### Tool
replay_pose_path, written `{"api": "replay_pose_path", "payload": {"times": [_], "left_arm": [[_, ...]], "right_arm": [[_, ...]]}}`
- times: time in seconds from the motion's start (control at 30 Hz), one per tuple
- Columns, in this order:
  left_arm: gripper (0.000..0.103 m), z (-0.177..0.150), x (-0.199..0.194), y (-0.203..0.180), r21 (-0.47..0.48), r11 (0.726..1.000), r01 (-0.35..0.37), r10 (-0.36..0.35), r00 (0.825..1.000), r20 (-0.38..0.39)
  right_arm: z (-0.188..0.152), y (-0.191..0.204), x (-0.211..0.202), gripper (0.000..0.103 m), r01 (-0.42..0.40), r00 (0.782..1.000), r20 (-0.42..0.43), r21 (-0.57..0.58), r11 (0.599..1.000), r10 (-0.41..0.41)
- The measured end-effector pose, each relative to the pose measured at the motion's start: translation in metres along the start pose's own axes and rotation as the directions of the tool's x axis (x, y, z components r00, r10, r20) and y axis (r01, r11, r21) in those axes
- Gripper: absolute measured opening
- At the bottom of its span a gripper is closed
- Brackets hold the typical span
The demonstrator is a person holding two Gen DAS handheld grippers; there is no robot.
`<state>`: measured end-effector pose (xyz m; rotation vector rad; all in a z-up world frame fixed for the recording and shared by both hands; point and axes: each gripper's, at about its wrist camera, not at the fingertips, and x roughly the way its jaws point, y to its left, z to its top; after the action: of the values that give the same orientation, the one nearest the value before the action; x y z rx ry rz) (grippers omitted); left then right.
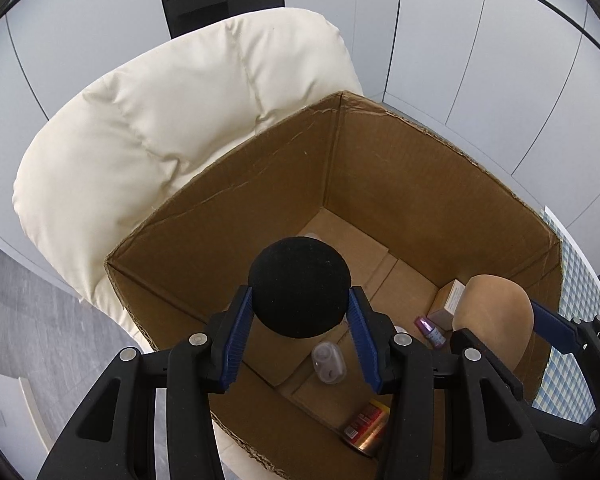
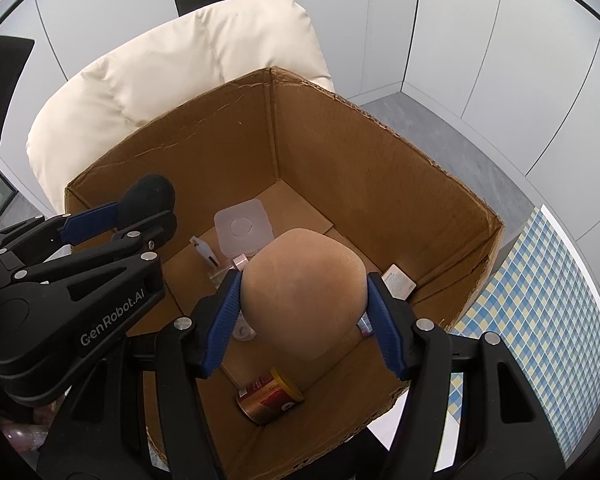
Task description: Organize objects
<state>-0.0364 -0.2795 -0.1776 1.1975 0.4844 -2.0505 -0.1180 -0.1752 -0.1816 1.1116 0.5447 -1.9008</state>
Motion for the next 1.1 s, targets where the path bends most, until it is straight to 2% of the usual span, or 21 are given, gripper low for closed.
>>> {"api": "replay_pose_path", "payload": {"times": [0.07, 0.1, 0.13, 0.17, 0.2, 0.23, 0.27, 0.33, 0.67, 0.87, 1.0, 1.1], "left_arm": [[0.05, -0.001, -0.001, -0.001, -0.002, 1.0, 0.002, -0.002, 1.0, -0.002], [0.054, -0.001, -0.002, 0.0, -0.005, 1.0, 0.01, -0.01, 1.0, -0.003], [0.064, 0.0, -0.002, 0.0, -0.013, 1.0, 0.014, -0.014, 1.0, -0.004], [0.07, 0.0, -0.003, 0.001, -0.02, 1.0, 0.015, -0.015, 1.0, -0.006], [0.083, 0.001, -0.004, 0.002, -0.028, 0.999, 0.015, -0.016, 1.0, -0.008], [0.093, 0.001, -0.005, 0.002, -0.032, 0.999, 0.017, -0.018, 1.0, -0.007], [0.095, 0.002, -0.005, 0.003, -0.033, 0.999, 0.017, -0.018, 1.0, -0.003], [0.095, 0.002, -0.01, 0.002, -0.032, 0.999, 0.012, -0.011, 1.0, 0.013], [0.095, 0.004, -0.023, -0.005, -0.037, 0.999, 0.031, -0.03, 0.999, 0.021], [0.095, 0.007, -0.046, -0.021, 0.035, 0.997, 0.068, -0.069, 0.997, 0.025], [0.095, 0.011, -0.072, -0.027, 0.066, 0.994, 0.088, -0.091, 0.995, 0.035], [0.095, 0.019, -0.098, -0.031, 0.092, 0.987, 0.135, -0.139, 0.99, 0.036]], "right_arm": [[0.0, 0.0, 0.0, 0.064, 0.001, 1.0, 0.001, 0.0, 1.0, -0.001], [0.0, 0.0, 0.0, 0.064, 0.001, 1.0, 0.0, 0.0, 1.0, -0.001], [0.0, 0.0, 0.0, 0.066, -0.002, 1.0, 0.0, -0.001, 1.0, 0.002], [0.0, 0.0, 0.0, 0.071, -0.007, 1.0, 0.0, -0.003, 1.0, 0.007], [0.001, 0.001, 0.001, 0.075, -0.011, 1.0, 0.003, -0.005, 1.0, 0.011], [0.001, 0.001, 0.001, 0.084, -0.015, 1.0, 0.004, -0.005, 1.0, 0.015], [0.001, 0.001, 0.0, 0.094, -0.014, 1.0, 0.003, -0.002, 1.0, 0.014], [0.0, 0.0, -0.002, 0.099, -0.006, 1.0, 0.011, 0.016, 1.0, 0.006], [-0.003, -0.013, -0.015, 0.1, -0.01, 1.0, 0.012, 0.093, 0.996, 0.009], [-0.016, -0.027, -0.039, 0.1, 0.02, 1.0, 0.011, 0.158, 0.987, -0.022], [-0.025, -0.03, -0.068, 0.1, 0.066, 0.997, 0.035, 0.193, 0.979, -0.074], [-0.031, -0.039, -0.093, 0.1, 0.125, 0.99, 0.036, 0.239, 0.963, -0.137]]}}
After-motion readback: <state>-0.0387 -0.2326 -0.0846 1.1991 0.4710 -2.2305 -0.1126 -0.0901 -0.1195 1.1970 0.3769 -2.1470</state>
